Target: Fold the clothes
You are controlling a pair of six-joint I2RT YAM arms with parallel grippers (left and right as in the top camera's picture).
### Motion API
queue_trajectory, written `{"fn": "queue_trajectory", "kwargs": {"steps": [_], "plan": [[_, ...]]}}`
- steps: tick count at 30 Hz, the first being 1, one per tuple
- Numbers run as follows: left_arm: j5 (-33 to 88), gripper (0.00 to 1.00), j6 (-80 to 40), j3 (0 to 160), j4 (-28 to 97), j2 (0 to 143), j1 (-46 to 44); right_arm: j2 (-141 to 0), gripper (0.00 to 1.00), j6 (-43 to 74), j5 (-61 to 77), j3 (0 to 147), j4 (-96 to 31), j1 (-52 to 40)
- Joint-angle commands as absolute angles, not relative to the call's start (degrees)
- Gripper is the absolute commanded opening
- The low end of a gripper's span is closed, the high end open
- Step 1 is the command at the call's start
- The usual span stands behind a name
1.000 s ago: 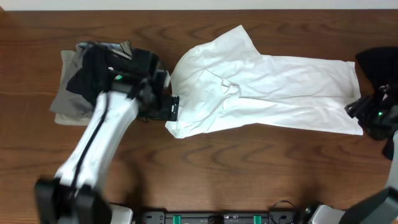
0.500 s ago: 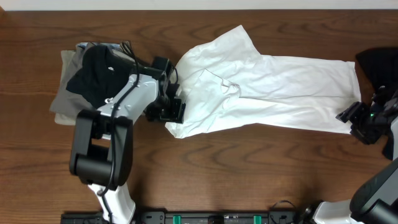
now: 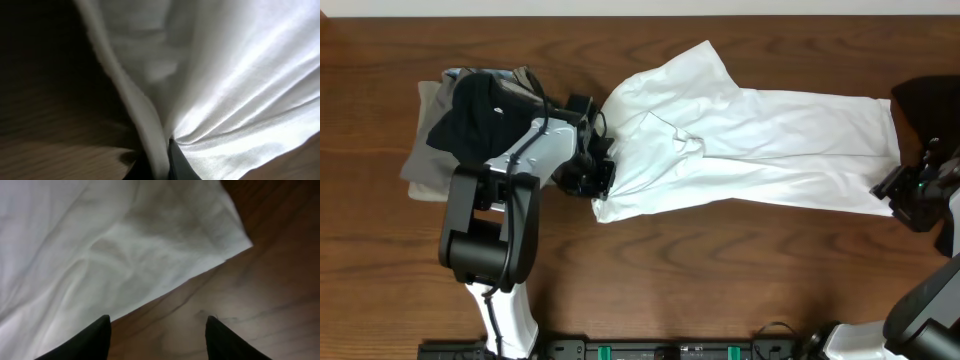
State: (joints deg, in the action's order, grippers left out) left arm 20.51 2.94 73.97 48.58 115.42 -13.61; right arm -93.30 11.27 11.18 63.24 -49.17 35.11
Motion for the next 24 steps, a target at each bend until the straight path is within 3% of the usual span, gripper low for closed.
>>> {"fn": "queue_trajectory", "kwargs": {"steps": [1, 14, 24], "plan": [[16.1, 0.06, 1.2, 73.4, 48.5, 117.4, -11.2, -95.9, 0.58, 11.2, 7.7, 63.4, -48.5, 36.0], [16.2, 0.06, 1.2, 73.4, 47.8, 117.4, -11.0, -105.5, 0.49, 13.7, 9.9, 63.4, -42.6, 37.7], [16.2, 0.06, 1.2, 73.4, 47.9, 117.4, -11.0, -105.9, 0.19, 13.7, 10.5, 63.4, -41.5, 37.9]]}}
